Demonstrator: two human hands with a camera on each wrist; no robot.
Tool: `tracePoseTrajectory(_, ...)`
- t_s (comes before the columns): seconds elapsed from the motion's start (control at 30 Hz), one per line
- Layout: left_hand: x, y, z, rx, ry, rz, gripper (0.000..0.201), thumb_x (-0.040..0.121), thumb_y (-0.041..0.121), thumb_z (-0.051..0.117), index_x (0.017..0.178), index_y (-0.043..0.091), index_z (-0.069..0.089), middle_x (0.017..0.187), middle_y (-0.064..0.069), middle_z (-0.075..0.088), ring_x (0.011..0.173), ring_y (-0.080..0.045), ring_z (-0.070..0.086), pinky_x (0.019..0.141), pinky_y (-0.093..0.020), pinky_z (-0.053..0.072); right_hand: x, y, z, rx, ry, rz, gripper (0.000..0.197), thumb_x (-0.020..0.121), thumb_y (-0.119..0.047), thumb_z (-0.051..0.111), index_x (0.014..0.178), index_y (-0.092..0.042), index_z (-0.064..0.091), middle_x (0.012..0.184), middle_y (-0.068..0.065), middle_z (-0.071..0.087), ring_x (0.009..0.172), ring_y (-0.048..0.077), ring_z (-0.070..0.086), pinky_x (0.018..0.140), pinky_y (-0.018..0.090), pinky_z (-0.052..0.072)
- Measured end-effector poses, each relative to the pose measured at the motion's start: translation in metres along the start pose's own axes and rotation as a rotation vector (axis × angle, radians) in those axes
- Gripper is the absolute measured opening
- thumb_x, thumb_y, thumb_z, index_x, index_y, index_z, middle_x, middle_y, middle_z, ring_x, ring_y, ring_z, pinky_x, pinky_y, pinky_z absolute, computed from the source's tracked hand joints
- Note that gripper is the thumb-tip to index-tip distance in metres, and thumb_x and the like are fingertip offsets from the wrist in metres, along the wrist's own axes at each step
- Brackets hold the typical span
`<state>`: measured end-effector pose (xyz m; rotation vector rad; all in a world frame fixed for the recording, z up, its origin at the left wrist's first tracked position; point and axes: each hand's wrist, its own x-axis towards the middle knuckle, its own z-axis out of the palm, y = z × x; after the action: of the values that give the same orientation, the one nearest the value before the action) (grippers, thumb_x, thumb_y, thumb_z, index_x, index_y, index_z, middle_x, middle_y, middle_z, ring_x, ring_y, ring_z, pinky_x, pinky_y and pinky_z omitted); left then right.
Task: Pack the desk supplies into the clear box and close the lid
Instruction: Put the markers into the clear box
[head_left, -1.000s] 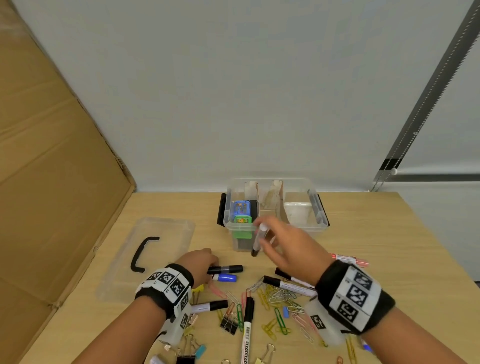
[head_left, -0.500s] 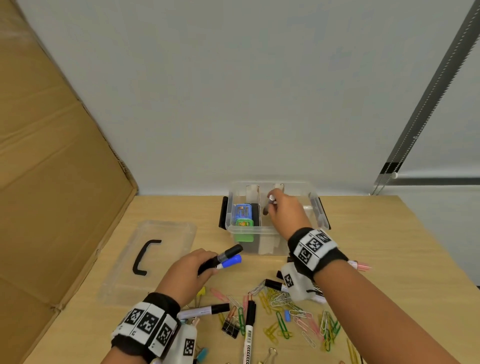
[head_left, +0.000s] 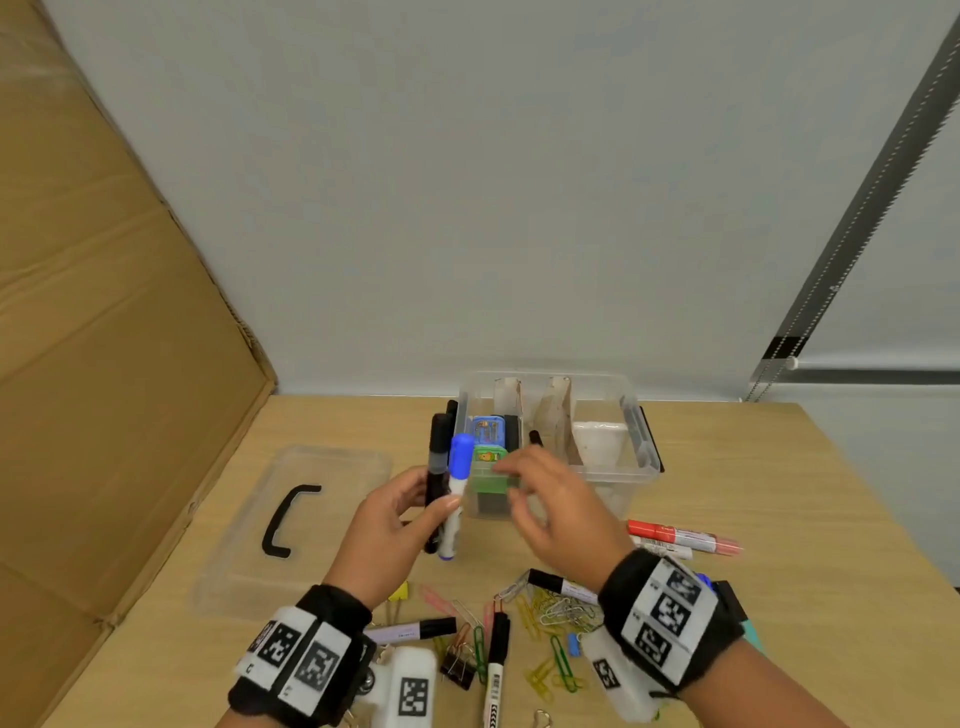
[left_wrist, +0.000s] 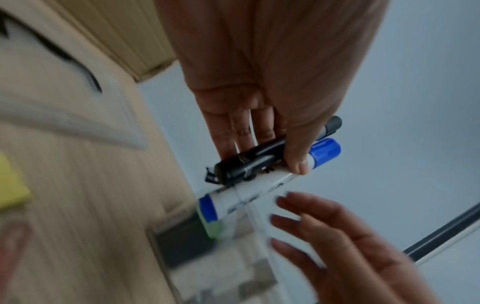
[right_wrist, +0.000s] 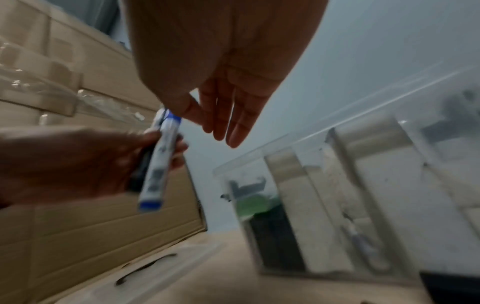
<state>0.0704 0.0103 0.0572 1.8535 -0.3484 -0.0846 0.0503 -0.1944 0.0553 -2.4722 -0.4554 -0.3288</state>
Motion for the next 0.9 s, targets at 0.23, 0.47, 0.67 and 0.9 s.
tracePoseTrajectory(0.23, 0.010, 0.024, 0.025, -0.233, -0.001, 0.032, 0.025, 0.089, 0.012, 0.061, 0.112, 0.022, 0.065, 0.107, 0.006, 0.072, 0.105, -0.007, 0.065, 0.087, -0.018, 0.050, -0.007, -0.014, 0.014, 0.411, -0.058, 0.122, 0.033, 0.096, -0.027, 0.050, 0.128, -0.023, 0.049, 0.095, -0.016, 0.061, 0.089, -0.001, 0.061, 0.079, 0.014, 0.050)
tracePoseTrajectory(0.47, 0.003, -0.005, 0.009, 0.019, 0.123, -0.038, 0.029, 0.090, 0.023, 0.061, 0.116, 0.035, 0.062, 0.109, 0.005, 0.063, 0.093, -0.016, 0.062, 0.072, -0.012, 0.048, 0.035, 0.007, -0.023, 0.213, 0.302, 0.363, 0.024, 0.097, -0.024, 0.049, 0.120, -0.016, 0.049, 0.088, -0.008, 0.059, 0.075, -0.002, 0.056, 0.063, 0.011, 0.045)
tracePoseTrajectory(0.67, -0.009, -0.023, 0.006, 0.023, 0.154, -0.161, 0.028, 0.086, 0.019, 0.066, 0.111, 0.030, 0.059, 0.102, -0.011, 0.053, 0.084, -0.017, 0.061, 0.068, -0.022, 0.058, 0.098, 0.029, -0.025, -0.259, -0.240, 0.704, 0.032, 0.096, -0.014, 0.049, 0.125, -0.001, 0.050, 0.107, 0.012, 0.062, 0.089, 0.023, 0.060, 0.077, 0.027, 0.049)
tracePoseTrajectory(0.9, -0.018, -0.029, 0.003, 0.051, 0.158, -0.170, 0.011, 0.088, 0.026, 0.063, 0.099, 0.025, 0.065, 0.092, -0.009, 0.063, 0.072, -0.016, 0.064, 0.060, -0.024, 0.055, 0.118, 0.055, 0.003, -0.485, -0.516, 0.619, 0.045, 0.090, -0.018, 0.056, 0.131, -0.002, 0.049, 0.126, 0.014, 0.059, 0.114, 0.031, 0.059, 0.098, 0.039, 0.048)
